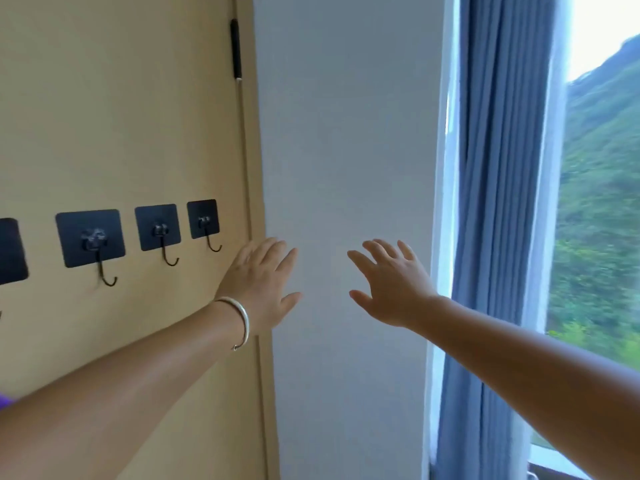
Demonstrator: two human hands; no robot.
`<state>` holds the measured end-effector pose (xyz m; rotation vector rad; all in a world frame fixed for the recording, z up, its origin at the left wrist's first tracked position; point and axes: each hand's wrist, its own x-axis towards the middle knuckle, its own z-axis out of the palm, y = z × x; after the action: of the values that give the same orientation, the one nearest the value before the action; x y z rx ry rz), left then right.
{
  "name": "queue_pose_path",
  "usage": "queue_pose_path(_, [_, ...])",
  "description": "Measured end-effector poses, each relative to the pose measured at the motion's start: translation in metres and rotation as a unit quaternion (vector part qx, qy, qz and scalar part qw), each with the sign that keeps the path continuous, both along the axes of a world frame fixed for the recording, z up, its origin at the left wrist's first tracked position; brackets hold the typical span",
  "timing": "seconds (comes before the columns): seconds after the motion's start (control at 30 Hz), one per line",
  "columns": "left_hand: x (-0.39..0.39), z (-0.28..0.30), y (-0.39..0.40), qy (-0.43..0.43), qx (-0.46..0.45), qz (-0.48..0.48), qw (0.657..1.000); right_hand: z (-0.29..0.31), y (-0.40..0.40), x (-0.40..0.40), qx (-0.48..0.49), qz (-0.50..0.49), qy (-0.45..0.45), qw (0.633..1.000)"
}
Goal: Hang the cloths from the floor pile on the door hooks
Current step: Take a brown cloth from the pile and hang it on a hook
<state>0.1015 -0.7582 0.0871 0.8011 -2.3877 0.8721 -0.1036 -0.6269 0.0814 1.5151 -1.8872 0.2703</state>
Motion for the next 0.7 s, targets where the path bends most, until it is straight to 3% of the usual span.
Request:
queue_pose_path(0.33, [-0.128,-0.025,0.106,-0.007,0.026,-0.209,0.978,0.000,0.191,-0.065,0.003,-0.218,-0.005,0.976])
queue_pose_path(0.7, [-0.282,-0.011,0.316,-0.016,0.029,-0.398,0.917,0.004,0.446,-0.112,-0.016,-0.429,-0.037,0.903])
